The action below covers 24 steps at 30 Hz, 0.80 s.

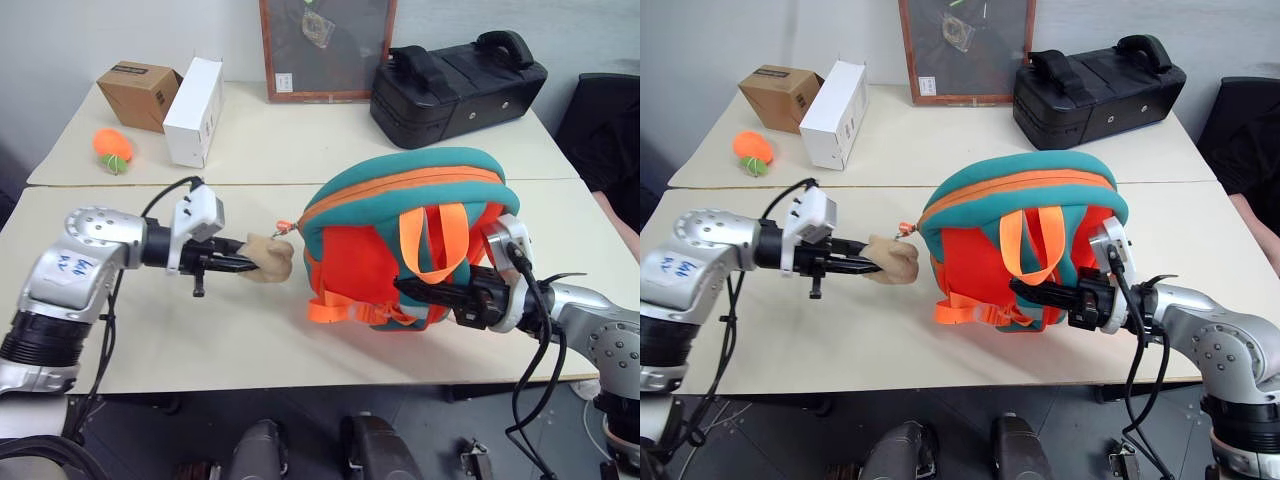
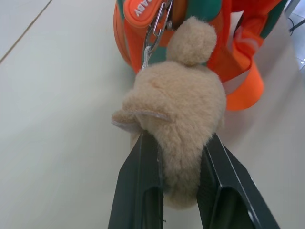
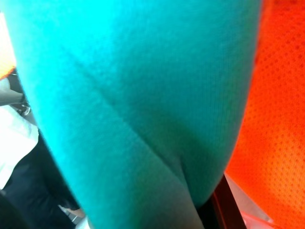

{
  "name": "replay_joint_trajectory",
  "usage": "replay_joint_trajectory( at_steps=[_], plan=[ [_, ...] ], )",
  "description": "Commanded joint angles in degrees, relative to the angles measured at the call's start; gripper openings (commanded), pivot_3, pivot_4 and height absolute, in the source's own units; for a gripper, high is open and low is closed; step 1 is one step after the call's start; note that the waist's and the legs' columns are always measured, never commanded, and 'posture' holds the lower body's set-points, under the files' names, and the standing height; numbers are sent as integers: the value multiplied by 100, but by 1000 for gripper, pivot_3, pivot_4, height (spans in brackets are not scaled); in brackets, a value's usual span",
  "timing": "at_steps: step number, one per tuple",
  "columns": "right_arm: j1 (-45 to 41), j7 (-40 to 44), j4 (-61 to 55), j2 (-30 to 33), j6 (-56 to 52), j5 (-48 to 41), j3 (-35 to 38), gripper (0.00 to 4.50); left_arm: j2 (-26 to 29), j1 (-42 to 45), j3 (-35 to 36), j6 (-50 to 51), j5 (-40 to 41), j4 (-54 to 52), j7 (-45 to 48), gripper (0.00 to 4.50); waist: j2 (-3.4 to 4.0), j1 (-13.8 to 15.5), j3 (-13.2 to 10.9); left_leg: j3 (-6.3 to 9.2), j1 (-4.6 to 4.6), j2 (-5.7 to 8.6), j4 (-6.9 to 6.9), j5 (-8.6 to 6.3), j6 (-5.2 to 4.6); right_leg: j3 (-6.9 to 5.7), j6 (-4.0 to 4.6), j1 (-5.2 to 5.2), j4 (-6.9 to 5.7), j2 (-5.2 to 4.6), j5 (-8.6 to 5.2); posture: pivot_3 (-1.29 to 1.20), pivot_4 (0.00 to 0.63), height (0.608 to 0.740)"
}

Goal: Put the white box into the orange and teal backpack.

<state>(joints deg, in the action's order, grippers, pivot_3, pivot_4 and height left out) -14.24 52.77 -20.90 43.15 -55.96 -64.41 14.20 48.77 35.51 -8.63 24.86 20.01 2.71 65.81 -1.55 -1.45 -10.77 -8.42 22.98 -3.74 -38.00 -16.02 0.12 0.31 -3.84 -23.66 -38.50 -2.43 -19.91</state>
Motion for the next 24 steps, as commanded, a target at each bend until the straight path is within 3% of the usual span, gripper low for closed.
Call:
replay_joint_trajectory(
  at_steps=[1, 5, 9, 11, 13, 18, 22, 24],
  plan=[
    [60, 252, -131, 135, 130, -263, 371, 0, -414, -109, -322, -241, -405, 260, -191, 530, 0, 1, 0, 0, 1, -1, -3, -1, -1, -1, 0, 0, 0, 0, 0, 0, 150, 740],
    [74, 229, -145, 85, 333, -52, 331, 0, -1143, -314, -588, -307, -629, 251, -533, 530, -1, 6, 1, 1, 5, -1, -8, -2, -3, 0, -3, 1, -1, -2, 2, 0, 150, 740],
    [163, 2, -90, 101, 900, 750, 194, 0, -1261, -590, -304, 58, -427, -225, -663, 530, -2, 25, 4, 5, -1, 1, -9, -2, -4, -1, -4, 8, -1, -5, 2, 0, 150, 740],
    [214, -11, 12, 216, 1245, 1316, 55, 0, -1139, -677, 81, 415, -121, -450, -680, 1210, -2, 9, 5, 4, -2, 1, -9, -2, -4, 0, -5, 8, -2, -7, 3, 0, 150, 740],
    [322, 237, 102, 342, 1374, 1420, 147, 645, -940, -794, 411, 674, 154, -644, -570, 1728, -2, -7, 4, 4, -2, 0, -8, -2, -3, -2, -5, 7, -3, -6, 3, 0, 150, 740],
    [1002, 1405, 874, 1332, 1961, 1918, 929, 2225, 75, -1361, 1739, 1495, 1165, -1316, -99, 3300, -1, -14, 4, 3, 0, -1, -2, -1, -2, -4, -4, 3, 2, -5, 2, 0, 150, 740],
    [1202, 2729, 2407, 2369, 1824, 1838, 1820, 3620, 985, -1606, 3146, 2346, 2029, -1300, 236, 4490, -1, -19, 2, 1, -5, -1, 0, -2, -4, -6, -4, 13, 21, -7, 2, 0, 150, 740],
    [1072, 3235, 3158, 2753, 1923, 1928, 1969, 4279, 1353, -1746, 3581, 2500, 2171, -1290, 400, 4500, -1, -29, 2, -1, -25, -1, 3, -3, -6, -7, -4, 30, 27, -7, 2, 0, 150, 740]
  ],
)
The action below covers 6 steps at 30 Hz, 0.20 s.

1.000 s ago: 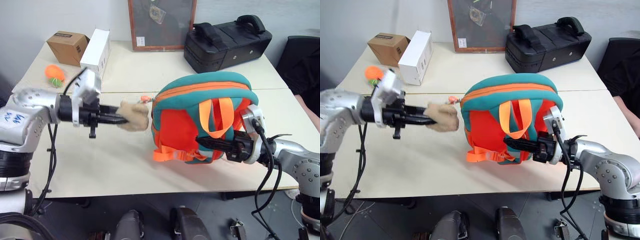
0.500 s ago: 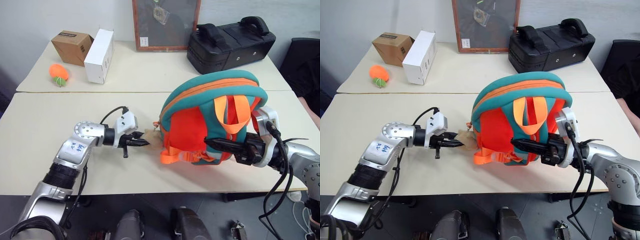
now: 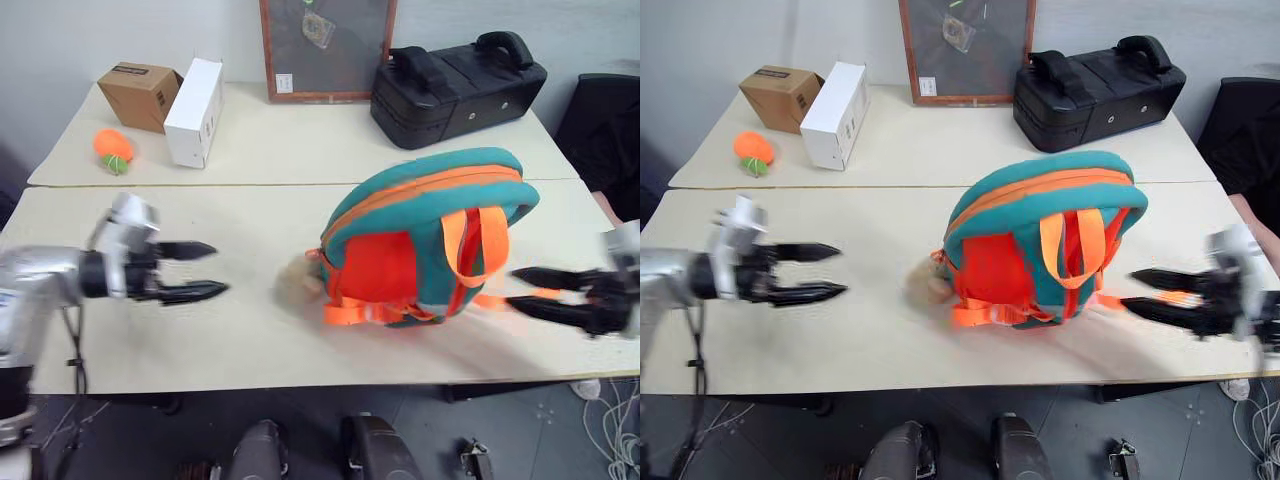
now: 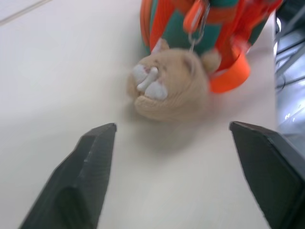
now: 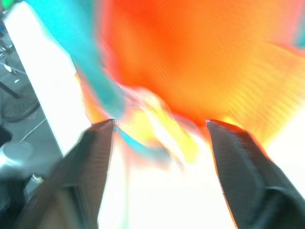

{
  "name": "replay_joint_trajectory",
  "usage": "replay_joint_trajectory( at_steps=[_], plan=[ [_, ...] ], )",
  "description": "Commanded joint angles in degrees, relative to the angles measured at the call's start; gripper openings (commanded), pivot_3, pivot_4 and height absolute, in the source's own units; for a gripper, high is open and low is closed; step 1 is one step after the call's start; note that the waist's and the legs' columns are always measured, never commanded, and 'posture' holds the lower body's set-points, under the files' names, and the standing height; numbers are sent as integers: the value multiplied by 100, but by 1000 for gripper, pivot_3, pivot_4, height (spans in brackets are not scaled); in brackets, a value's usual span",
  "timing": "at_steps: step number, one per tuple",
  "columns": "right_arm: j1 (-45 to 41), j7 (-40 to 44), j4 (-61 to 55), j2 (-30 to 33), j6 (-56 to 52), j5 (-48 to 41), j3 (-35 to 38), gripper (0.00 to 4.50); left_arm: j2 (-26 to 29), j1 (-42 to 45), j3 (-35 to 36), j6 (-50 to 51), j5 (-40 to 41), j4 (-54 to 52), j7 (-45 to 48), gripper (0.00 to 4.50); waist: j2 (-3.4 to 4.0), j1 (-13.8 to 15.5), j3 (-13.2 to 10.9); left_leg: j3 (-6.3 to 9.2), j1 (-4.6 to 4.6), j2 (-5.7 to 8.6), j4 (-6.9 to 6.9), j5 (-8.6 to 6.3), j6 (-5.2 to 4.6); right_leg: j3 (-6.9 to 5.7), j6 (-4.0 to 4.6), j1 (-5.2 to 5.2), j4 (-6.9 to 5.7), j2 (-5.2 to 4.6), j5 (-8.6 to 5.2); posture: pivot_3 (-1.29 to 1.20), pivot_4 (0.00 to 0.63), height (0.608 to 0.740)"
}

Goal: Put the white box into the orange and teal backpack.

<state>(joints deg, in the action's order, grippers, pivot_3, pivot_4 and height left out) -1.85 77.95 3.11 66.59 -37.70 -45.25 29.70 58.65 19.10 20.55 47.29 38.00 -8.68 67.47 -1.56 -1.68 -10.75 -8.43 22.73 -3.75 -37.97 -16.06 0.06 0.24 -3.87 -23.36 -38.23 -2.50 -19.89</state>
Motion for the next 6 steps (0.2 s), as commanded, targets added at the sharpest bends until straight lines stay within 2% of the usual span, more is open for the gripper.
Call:
replay_joint_trajectory(
  at_steps=[1, 4, 6],
  plan=[
    [-252, 879, 1034, 521, 168, 66, 426, 4457, 467, -159, 789, 261, 399, -165, 253, 4500, 0, -7, 0, -2, -11, 0, 6, 0, 0, 1, 1, 9, 4, 0, -1, 0, 150, 740],
    [-1006, 806, 1984, 672, 454, 300, 289, 4457, 658, -256, 1297, 350, 550, -43, 273, 4500, 1, -30, 0, -6, -80, 0, 47, -5, 6, 1, 8, 75, 40, -1, -4, 0, 150, 740],
    [-1483, 784, 2324, 648, 386, 305, 174, 4457, 641, -270, 1418, 296, 546, -69, 157, 4500, 1, -35, 0, -7, -86, 2, 66, -7, 10, 2, 10, 75, 43, -5, -5, 0, 150, 740]
  ],
)
